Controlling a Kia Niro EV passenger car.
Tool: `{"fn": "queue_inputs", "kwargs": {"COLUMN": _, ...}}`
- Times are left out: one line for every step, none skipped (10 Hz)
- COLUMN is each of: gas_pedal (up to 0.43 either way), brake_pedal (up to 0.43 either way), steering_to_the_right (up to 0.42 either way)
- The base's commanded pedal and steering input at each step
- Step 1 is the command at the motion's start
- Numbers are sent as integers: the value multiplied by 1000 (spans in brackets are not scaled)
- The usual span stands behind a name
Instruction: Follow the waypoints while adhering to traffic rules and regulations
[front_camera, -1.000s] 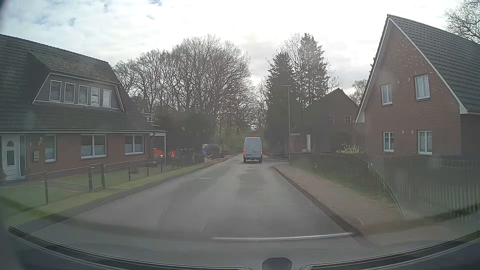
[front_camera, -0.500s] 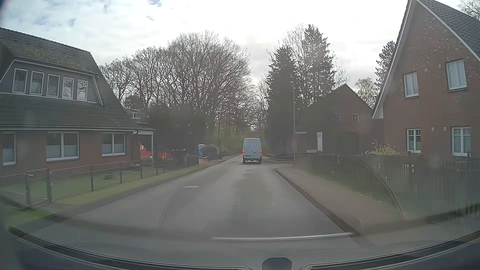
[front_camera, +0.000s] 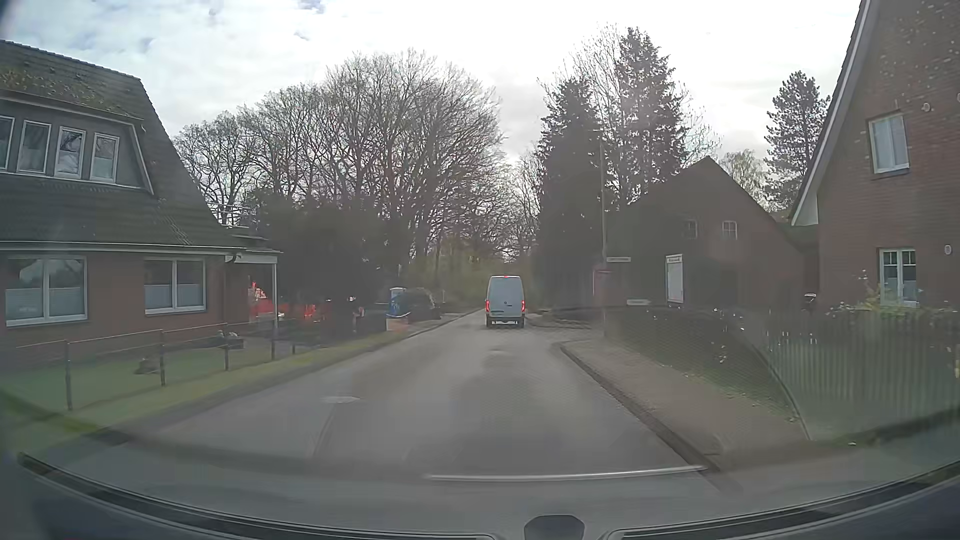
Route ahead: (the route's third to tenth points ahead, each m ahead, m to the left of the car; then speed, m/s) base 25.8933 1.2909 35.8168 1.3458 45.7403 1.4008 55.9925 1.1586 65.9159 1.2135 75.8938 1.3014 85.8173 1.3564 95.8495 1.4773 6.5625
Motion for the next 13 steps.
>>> {"fn": "queue_inputs", "kwargs": {"gas_pedal": 59, "brake_pedal": 0, "steering_to_the_right": -4}}
{"fn": "queue_inputs", "kwargs": {"gas_pedal": 59, "brake_pedal": 0, "steering_to_the_right": -4}}
{"fn": "queue_inputs", "kwargs": {"gas_pedal": 39, "brake_pedal": 0, "steering_to_the_right": -4}}
{"fn": "queue_inputs", "kwargs": {"gas_pedal": 28, "brake_pedal": 0, "steering_to_the_right": -4}}
{"fn": "queue_inputs", "kwargs": {"gas_pedal": 20, "brake_pedal": 0, "steering_to_the_right": -4}}
{"fn": "queue_inputs", "kwargs": {"gas_pedal": 0, "brake_pedal": 0, "steering_to_the_right": -4}}
{"fn": "queue_inputs", "kwargs": {"gas_pedal": 0, "brake_pedal": 0, "steering_to_the_right": -4}}
{"fn": "queue_inputs", "kwargs": {"gas_pedal": 0, "brake_pedal": 6, "steering_to_the_right": -4}}
{"fn": "queue_inputs", "kwargs": {"gas_pedal": 0, "brake_pedal": 0, "steering_to_the_right": -4}}
{"fn": "queue_inputs", "kwargs": {"gas_pedal": 39, "brake_pedal": 6, "steering_to_the_right": -4}}
{"fn": "queue_inputs", "kwargs": {"gas_pedal": 39, "brake_pedal": 6, "steering_to_the_right": -4}}
{"fn": "queue_inputs", "kwargs": {"gas_pedal": 39, "brake_pedal": 0, "steering_to_the_right": -4}}
{"fn": "queue_inputs", "kwargs": {"gas_pedal": 39, "brake_pedal": 0, "steering_to_the_right": -4}}
